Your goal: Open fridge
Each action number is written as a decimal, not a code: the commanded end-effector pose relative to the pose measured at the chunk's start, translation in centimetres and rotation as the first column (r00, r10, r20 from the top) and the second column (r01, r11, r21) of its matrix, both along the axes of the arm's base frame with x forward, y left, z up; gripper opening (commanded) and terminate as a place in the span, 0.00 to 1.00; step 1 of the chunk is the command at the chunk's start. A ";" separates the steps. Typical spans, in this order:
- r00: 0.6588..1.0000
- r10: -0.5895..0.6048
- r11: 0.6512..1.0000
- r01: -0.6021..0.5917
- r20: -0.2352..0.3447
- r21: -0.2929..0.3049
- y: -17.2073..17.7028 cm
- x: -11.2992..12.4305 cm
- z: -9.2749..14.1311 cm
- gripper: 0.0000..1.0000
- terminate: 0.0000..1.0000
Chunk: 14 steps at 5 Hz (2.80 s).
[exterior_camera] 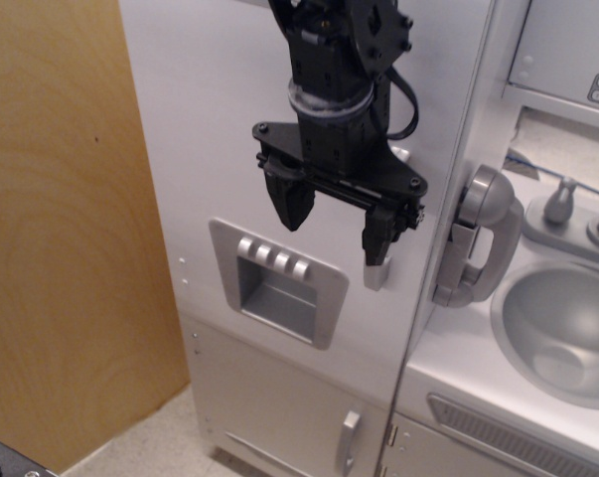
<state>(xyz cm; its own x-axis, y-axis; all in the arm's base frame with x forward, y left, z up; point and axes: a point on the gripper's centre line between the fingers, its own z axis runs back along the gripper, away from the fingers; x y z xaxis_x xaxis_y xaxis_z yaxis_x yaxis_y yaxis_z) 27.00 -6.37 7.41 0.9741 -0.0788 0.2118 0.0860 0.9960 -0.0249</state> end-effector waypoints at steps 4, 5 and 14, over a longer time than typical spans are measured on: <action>0.990 0.069 0.997 -0.073 0.127 0.025 0.9 5.4 0.0 1.00 0.00; 0.990 0.049 0.999 -0.050 0.131 0.005 0.2 5.4 0.3 1.00 0.00; 0.967 -0.247 0.969 0.245 0.059 0.034 -2.2 -6.1 2.5 1.00 0.00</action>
<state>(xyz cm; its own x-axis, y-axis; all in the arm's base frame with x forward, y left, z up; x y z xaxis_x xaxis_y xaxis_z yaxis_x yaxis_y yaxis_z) 20.53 -8.93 9.08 0.9151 -0.3263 0.2370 0.3324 0.9430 0.0149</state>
